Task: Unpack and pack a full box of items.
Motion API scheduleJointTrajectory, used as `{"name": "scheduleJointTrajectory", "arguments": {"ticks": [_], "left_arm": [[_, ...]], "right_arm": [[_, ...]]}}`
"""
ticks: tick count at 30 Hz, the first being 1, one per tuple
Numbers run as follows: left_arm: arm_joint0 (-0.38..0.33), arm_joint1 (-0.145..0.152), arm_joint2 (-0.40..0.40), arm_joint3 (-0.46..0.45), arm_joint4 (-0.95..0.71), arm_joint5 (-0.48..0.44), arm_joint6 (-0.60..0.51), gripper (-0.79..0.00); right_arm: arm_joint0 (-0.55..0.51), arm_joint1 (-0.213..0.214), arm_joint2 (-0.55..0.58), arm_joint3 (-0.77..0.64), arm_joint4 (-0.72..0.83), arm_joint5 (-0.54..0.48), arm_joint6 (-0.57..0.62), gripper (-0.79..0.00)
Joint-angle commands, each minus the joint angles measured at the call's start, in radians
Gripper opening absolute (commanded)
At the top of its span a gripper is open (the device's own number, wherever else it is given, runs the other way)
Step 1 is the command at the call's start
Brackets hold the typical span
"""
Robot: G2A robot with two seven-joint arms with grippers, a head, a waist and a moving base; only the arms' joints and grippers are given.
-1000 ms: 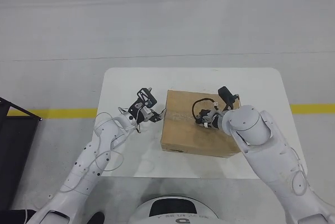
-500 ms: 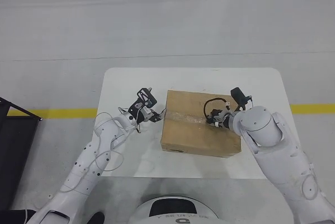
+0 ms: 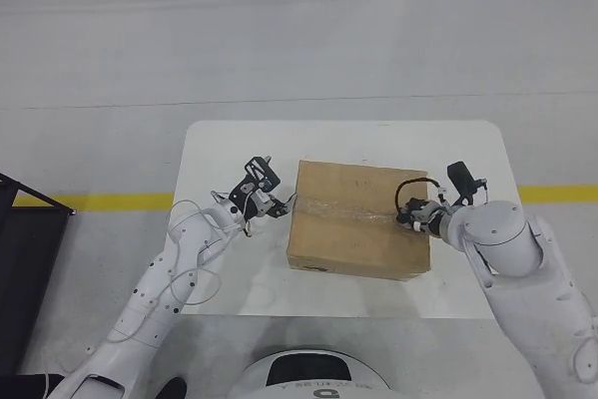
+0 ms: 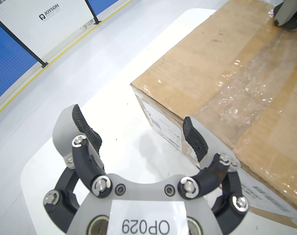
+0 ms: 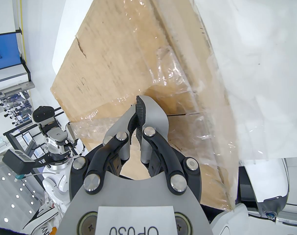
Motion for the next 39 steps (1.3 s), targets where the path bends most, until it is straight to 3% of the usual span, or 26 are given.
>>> {"name": "scheduleJointTrajectory", "arguments": {"ticks": [1, 20, 31, 37, 39], "left_arm": [[0.0, 0.0, 0.0, 0.0, 0.0, 0.0, 0.0, 0.0], [0.0, 0.0, 0.0, 0.0, 0.0, 0.0, 0.0, 0.0], [0.0, 0.0, 0.0, 0.0, 0.0, 0.0, 0.0, 0.0], [0.0, 0.0, 0.0, 0.0, 0.0, 0.0, 0.0, 0.0], [0.005, 0.003, -0.033, -0.009, -0.014, 0.041, 0.008, 0.0]], "right_arm": [[-0.018, 0.004, 0.015, -0.012, -0.004, 0.0, 0.0, -0.785], [-0.117, 0.019, 0.195, -0.018, 0.064, 0.0, -0.004, -0.785], [-0.193, 0.006, 0.354, -0.04, 0.221, -0.004, -0.085, -0.785], [-0.238, -0.029, 0.44, -0.016, 0.459, -0.211, -0.21, -0.785], [-0.255, -0.037, 0.451, 0.006, 0.516, -0.28, -0.241, -0.785]]}}
